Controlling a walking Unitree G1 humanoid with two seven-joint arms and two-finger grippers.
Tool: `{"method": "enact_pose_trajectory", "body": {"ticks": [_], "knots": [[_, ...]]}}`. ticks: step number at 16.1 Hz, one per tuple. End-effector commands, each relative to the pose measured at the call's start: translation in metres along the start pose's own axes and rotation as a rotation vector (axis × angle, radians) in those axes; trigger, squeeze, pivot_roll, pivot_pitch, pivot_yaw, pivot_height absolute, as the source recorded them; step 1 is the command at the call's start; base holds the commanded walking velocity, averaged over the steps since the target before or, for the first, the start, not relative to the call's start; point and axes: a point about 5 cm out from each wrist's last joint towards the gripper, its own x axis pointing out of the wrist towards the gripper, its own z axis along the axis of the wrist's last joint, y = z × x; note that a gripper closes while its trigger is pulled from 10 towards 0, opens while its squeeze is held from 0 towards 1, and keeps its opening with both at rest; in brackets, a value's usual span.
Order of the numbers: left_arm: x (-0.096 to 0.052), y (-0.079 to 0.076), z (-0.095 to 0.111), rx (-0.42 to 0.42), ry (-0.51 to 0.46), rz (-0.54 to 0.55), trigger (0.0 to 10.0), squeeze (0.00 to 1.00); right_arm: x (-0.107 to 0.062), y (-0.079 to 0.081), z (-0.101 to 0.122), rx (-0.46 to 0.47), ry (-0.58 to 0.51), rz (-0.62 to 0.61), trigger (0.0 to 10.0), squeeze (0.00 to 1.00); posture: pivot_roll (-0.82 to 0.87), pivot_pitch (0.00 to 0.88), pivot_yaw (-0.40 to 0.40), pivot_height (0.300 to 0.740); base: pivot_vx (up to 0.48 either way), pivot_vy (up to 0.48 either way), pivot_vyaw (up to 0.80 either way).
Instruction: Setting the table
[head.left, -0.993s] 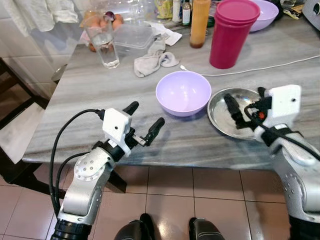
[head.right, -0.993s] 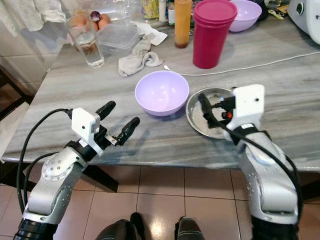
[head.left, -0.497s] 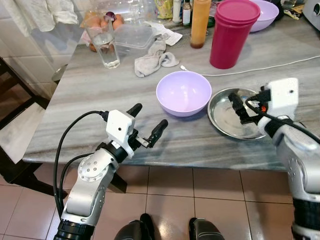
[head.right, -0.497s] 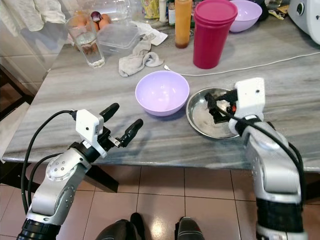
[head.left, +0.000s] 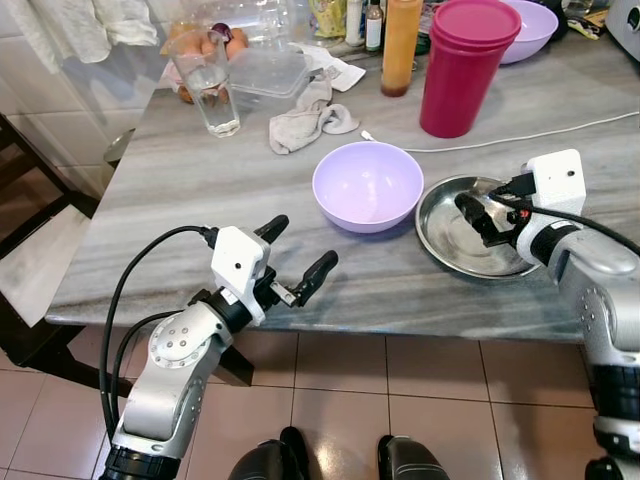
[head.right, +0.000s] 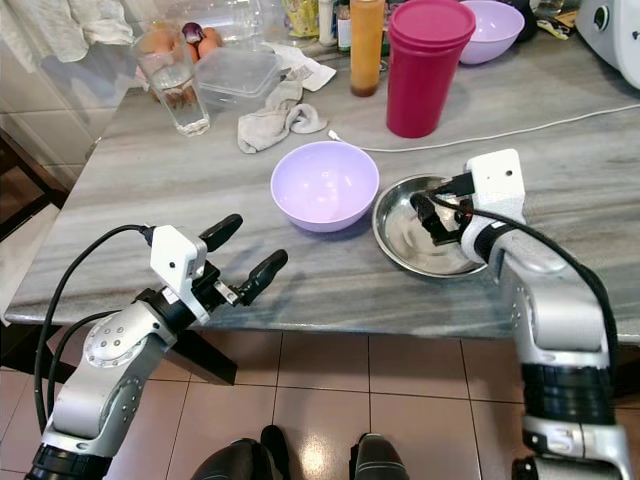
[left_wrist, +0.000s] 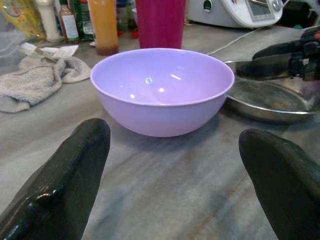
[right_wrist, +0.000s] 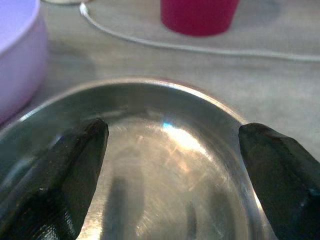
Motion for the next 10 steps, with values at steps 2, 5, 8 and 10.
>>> {"method": "enact_pose_trajectory", "body": {"ticks": [2, 5, 8, 10], "knots": [[-0.004, -0.001, 0.001, 0.002, 0.009, -0.013, 10.0, 0.0, 0.002, 0.003, -0.003, 0.019, 0.031, 0.054, 10.0, 0.0, -0.31, 0.243, 0.097, 0.74, 0.0, 0.0, 0.0], [-0.005, -0.001, 0.001, -0.003, 0.015, -0.018, 10.0, 0.0, 0.006, 0.015, -0.005, 0.022, 0.044, 0.124, 10.0, 0.0, -0.3, 0.246, 0.097, 0.74, 0.0, 0.0, 0.0], [-0.006, -0.005, 0.002, -0.017, 0.013, -0.061, 10.0, 0.0, 0.01, 0.025, -0.006, 0.028, 0.045, 0.175, 10.0, 0.0, -0.3, 0.248, 0.096, 0.74, 0.0, 0.0, 0.0], [-0.007, -0.007, 0.0, -0.018, 0.022, -0.076, 10.0, 0.0, 0.012, 0.028, -0.007, 0.033, 0.046, 0.194, 10.0, 0.0, -0.3, 0.248, 0.096, 0.74, 0.0, 0.0, 0.0]]}}
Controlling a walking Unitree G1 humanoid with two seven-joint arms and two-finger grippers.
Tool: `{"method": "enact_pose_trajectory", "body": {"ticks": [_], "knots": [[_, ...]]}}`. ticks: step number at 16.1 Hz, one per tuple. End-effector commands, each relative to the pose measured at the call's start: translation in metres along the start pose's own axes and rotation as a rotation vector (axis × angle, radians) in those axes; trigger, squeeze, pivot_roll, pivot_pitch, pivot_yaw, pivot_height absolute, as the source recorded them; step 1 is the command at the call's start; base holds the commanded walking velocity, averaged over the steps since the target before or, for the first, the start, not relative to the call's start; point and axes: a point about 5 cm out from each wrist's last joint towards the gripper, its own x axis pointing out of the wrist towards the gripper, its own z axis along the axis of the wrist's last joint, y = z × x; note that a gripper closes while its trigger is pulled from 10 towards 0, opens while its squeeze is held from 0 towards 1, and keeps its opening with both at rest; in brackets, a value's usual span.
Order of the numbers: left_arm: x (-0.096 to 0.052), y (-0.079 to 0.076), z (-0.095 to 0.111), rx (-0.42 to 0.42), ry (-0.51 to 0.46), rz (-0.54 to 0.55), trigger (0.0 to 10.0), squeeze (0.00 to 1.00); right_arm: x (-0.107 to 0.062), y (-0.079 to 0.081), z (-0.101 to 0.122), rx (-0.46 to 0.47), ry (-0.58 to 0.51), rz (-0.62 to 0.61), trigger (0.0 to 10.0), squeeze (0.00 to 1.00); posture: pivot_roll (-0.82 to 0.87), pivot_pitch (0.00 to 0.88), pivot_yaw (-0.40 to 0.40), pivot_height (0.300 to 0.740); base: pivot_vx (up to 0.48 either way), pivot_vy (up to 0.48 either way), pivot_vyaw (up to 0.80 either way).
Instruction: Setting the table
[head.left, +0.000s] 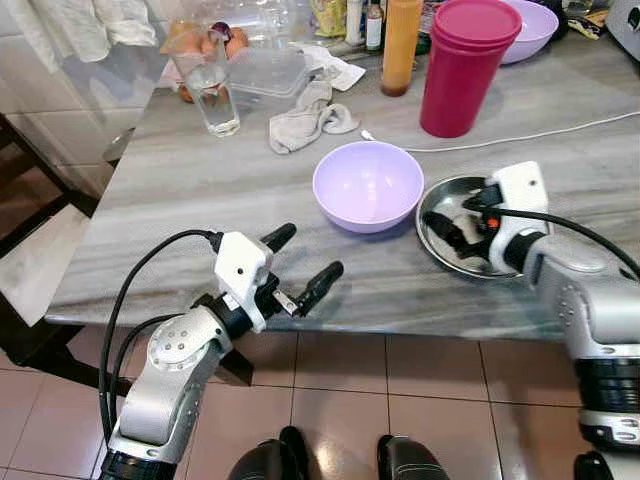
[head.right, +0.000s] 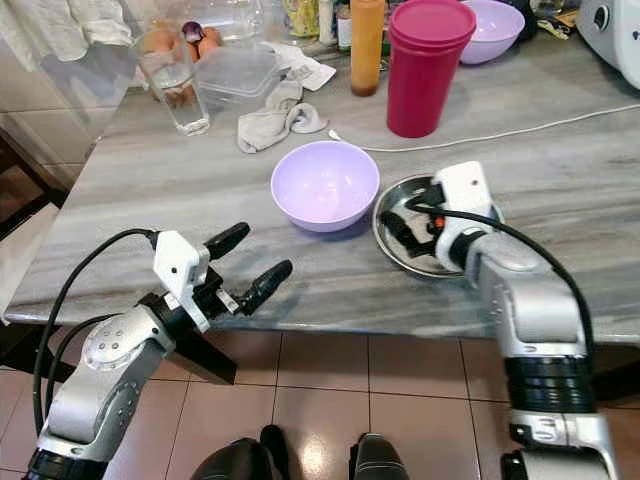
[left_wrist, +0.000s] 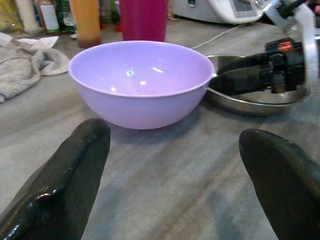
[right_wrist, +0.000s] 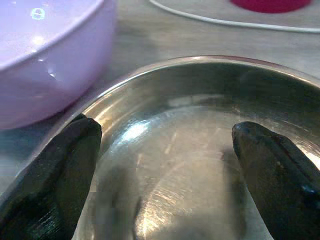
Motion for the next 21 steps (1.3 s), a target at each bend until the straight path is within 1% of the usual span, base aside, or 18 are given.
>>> {"method": "enact_pose_trajectory", "body": {"ticks": [1, 7, 10, 11, 12, 15, 17, 18, 19, 20, 21], "knots": [[-0.004, -0.001, -0.002, 0.007, 0.018, -0.015, 10.0, 0.0, 0.004, 0.006, 0.001, 0.003, 0.003, 0.034, 10.0, 0.0, -0.3, 0.249, 0.096, 0.74, 0.0, 0.0, 0.0], [-0.004, -0.002, -0.003, 0.007, 0.023, -0.019, 10.0, 0.0, 0.011, 0.014, 0.001, 0.026, -0.006, 0.078, 10.0, 0.0, -0.29, 0.247, 0.096, 0.74, 0.0, 0.0, 0.0], [-0.003, -0.003, -0.003, 0.008, 0.023, -0.017, 10.0, 0.0, 0.011, 0.016, 0.004, 0.01, -0.014, 0.085, 10.0, 0.0, -0.29, 0.247, 0.093, 0.74, 0.0, 0.0, 0.0], [-0.004, -0.002, -0.003, 0.008, 0.023, -0.016, 10.0, 0.0, 0.007, 0.015, 0.006, -0.012, -0.025, 0.074, 10.0, 0.0, -0.29, 0.247, 0.093, 0.74, 0.0, 0.0, 0.0], [-0.004, -0.002, -0.003, 0.007, 0.024, -0.012, 10.0, 0.0, -0.002, 0.013, 0.008, -0.036, -0.056, 0.049, 10.0, 0.0, -0.29, 0.247, 0.093, 0.74, 0.0, 0.0, 0.0], [-0.006, -0.001, -0.004, 0.001, 0.027, -0.009, 10.0, 0.0, -0.021, 0.009, 0.011, -0.05, -0.121, -0.006, 10.0, 0.0, -0.31, 0.244, 0.094, 0.74, 0.0, 0.0, 0.0], [-0.006, 0.001, -0.003, -0.001, 0.02, -0.005, 10.0, 0.0, -0.036, 0.01, 0.017, -0.025, -0.211, -0.043, 10.0, 0.0, -0.31, 0.238, 0.098, 0.74, 0.0, 0.0, 0.0], [-0.006, 0.002, -0.001, 0.002, 0.011, 0.004, 10.0, 0.0, -0.042, 0.011, 0.02, -0.031, -0.262, -0.067, 10.0, 0.0, -0.32, 0.234, 0.1, 0.74, 0.0, 0.0, 0.0], [-0.004, 0.004, 0.002, 0.015, -0.004, 0.028, 10.0, 0.0, -0.048, 0.013, 0.022, -0.047, -0.316, -0.113, 10.0, 0.0, -0.32, 0.228, 0.101, 0.74, 0.0, 0.0, 0.0], [-0.002, 0.008, 0.004, 0.046, -0.021, 0.067, 10.0, 0.0, -0.051, 0.014, 0.023, -0.07, -0.355, -0.169, 10.0, 0.0, -0.32, 0.223, 0.102, 0.74, 0.0, 0.0, 0.0], [-0.001, 0.015, 0.008, 0.059, -0.044, 0.154, 10.0, 0.0, -0.055, 0.016, 0.022, -0.065, -0.388, -0.23, 10.0, 0.0, -0.32, 0.22, 0.1, 0.74, 0.0, 0.0, 0.0]]}}
